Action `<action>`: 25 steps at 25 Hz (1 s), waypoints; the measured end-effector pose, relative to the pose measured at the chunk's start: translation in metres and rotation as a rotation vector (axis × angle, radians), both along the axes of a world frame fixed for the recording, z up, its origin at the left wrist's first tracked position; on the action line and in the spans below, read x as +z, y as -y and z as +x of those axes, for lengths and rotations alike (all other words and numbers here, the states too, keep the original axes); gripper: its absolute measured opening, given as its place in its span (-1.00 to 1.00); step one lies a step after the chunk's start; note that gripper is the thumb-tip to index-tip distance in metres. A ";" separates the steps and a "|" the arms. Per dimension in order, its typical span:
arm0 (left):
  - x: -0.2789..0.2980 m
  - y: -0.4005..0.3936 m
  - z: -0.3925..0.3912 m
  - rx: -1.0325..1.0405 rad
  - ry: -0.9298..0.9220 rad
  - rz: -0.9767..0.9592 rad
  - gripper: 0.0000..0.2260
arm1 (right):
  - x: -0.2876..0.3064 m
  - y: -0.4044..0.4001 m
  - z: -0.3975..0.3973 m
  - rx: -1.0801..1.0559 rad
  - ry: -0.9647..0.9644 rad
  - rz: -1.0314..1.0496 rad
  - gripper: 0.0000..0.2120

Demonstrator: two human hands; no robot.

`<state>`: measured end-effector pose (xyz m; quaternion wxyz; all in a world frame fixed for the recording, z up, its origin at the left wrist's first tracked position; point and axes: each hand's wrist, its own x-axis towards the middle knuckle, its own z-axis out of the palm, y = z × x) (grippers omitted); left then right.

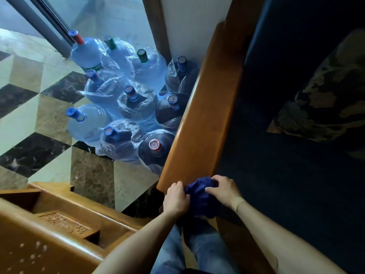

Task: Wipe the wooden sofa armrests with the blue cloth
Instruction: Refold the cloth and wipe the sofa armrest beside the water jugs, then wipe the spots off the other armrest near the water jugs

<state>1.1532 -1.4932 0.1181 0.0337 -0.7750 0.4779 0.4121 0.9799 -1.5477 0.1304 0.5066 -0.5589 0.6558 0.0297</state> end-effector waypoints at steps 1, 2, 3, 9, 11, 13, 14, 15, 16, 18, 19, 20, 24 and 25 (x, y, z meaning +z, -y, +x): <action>0.003 -0.003 0.003 -0.030 0.012 0.019 -0.85 | 0.007 -0.002 -0.002 0.031 0.013 -0.012 -0.79; 0.005 -0.006 0.007 -0.047 0.009 -0.009 -0.85 | 0.012 -0.002 -0.005 0.045 0.043 -0.026 -0.83; 0.010 -0.008 0.011 -0.044 -0.019 -0.072 -0.87 | 0.019 -0.003 -0.009 0.040 0.097 -0.050 -0.87; 0.085 -0.032 0.058 0.094 -0.271 -0.585 -0.90 | 0.094 0.005 0.005 0.154 0.390 -0.244 -0.83; 0.112 -0.044 0.080 0.163 -0.248 -0.745 -0.85 | 0.118 0.004 0.027 0.211 0.412 -0.318 -0.83; 0.131 -0.058 0.104 0.213 -0.187 -0.866 -0.83 | 0.139 0.001 0.056 0.247 0.440 -0.387 -0.81; 0.139 -0.069 0.115 0.245 -0.167 -0.911 -0.84 | 0.148 -0.003 0.072 0.258 0.477 -0.396 -0.80; 0.146 -0.081 0.125 0.287 -0.157 -0.950 -0.87 | 0.156 -0.011 0.089 0.272 0.508 -0.406 -0.79; 0.154 -0.103 0.139 0.339 -0.142 -0.990 -0.88 | 0.164 -0.026 0.112 0.300 0.540 -0.412 -0.77; 0.166 -0.143 0.159 0.423 -0.103 -1.044 -0.88 | 0.174 -0.050 0.148 0.336 0.605 -0.400 -0.71; 0.170 -0.170 0.169 0.472 -0.075 -1.068 -0.88 | 0.180 -0.067 0.167 0.361 0.635 -0.388 -0.67; 0.173 -0.194 0.176 0.518 -0.046 -1.088 -0.87 | 0.186 -0.082 0.185 0.389 0.661 -0.374 -0.64; 0.177 -0.286 0.203 0.661 0.093 -1.134 -0.85 | 0.194 -0.145 0.245 0.575 0.686 -0.319 -0.62; 0.175 -0.307 0.207 0.703 0.118 -1.128 -0.84 | 0.192 -0.161 0.256 0.630 0.686 -0.293 -0.64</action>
